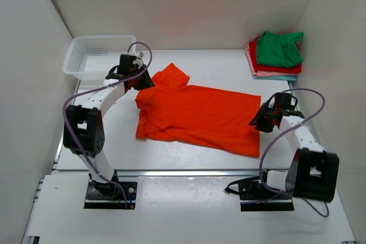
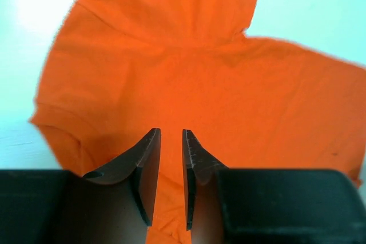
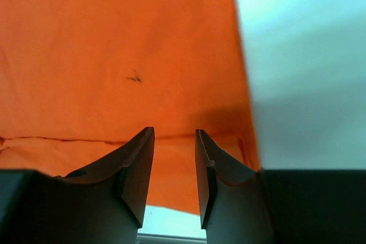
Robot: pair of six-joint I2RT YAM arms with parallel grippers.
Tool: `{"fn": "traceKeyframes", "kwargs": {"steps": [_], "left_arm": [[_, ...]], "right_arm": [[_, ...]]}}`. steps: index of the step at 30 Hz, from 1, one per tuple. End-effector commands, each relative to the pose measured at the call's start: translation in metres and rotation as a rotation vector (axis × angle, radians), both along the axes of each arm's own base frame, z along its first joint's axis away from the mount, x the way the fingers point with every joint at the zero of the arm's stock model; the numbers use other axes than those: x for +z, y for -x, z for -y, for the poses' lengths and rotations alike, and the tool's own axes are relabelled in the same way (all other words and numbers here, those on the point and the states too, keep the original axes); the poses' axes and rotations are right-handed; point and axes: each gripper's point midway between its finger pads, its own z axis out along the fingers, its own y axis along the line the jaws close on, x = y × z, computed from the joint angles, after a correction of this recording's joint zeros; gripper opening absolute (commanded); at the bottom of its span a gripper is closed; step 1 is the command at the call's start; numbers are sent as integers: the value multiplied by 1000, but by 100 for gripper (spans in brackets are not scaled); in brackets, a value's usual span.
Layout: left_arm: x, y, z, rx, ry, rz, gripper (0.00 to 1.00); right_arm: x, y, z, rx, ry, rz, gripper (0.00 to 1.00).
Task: Fold and stack the t-shirts
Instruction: Fold the flattened tshirt in 1/3 of the way
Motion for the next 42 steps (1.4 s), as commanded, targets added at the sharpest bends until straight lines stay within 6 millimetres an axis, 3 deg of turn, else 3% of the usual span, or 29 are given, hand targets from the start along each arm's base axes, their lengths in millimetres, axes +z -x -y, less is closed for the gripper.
{"fn": "traceKeyframes", "kwargs": {"steps": [1, 5, 7, 8, 10, 13, 14, 15, 16, 17, 19, 20, 22, 23, 24, 26, 29, 31, 34, 36, 37, 38, 40, 42], "left_arm": [[-46, 15, 10, -43, -66, -126, 32], [-88, 21, 17, -36, -57, -233, 27], [-106, 25, 17, -28, -67, -288, 26], [-107, 22, 17, -25, -71, -287, 25], [-114, 18, 13, -20, -99, -311, 25], [-114, 11, 9, -2, -106, -318, 24], [-113, 9, 8, -1, -105, -317, 24], [-114, 9, 7, -3, -107, -317, 24], [-113, 7, 3, 6, -107, -312, 24], [-107, 4, 2, 11, -99, -301, 23], [-95, 0, -1, 17, -78, -271, 22], [-94, 4, -4, 18, -70, -269, 24], [-63, 1, -5, 25, -45, -174, 24], [-59, 3, -10, 39, -41, -161, 24], [-49, 10, -9, 28, -36, -144, 24], [-19, 14, -13, 29, -33, -80, 25], [-22, 27, -14, 16, -73, -102, 25], [-31, 32, -9, -8, -98, -131, 23], [-55, 51, -1, -46, -109, -208, 22], [-57, 61, -1, -45, -93, -200, 22], [-69, 72, -8, -30, -100, -229, 22], [-60, 76, -6, -32, -78, -207, 20], [-66, 93, -16, -21, -79, -225, 21], [-54, 104, -25, -19, -101, -201, 21]], "right_arm": [[5, -39, -14, 66, -1, 63, 33], [-17, -62, -28, 126, -16, -27, 32], [-24, -83, -29, 148, -15, -65, 32], [-28, -84, -26, 142, -16, -87, 32], [-27, -112, -20, 138, -20, -88, 32], [-32, -148, -6, 124, -12, -101, 32], [-26, -169, -2, 127, -6, -78, 33], [-30, -170, 1, 125, -13, -109, 32], [-27, -190, 2, 144, -7, -87, 32], [-40, -188, 1, 154, -11, -141, 31], [-23, -217, 4, 187, 24, -86, 30], [-24, -219, 5, 190, 45, -94, 30], [-6, -226, 1, 211, 84, -43, 30], [2, -219, 2, 203, 100, -28, 30], [29, -225, -3, 209, 126, 55, 30], [30, -206, -12, 206, 132, 75, 30], [34, -177, -18, 205, 132, 72, 31], [25, -155, -21, 210, 130, 26, 31], [-7, -113, -24, 219, 97, -71, 31], [-17, -98, -27, 223, 84, -87, 30], [-30, -85, -27, 217, 75, -126, 31], [-34, -84, -26, 214, 80, -132, 31], [-50, -77, -26, 222, 69, -172, 30], [-56, -83, -20, 221, 75, -187, 30]]}}
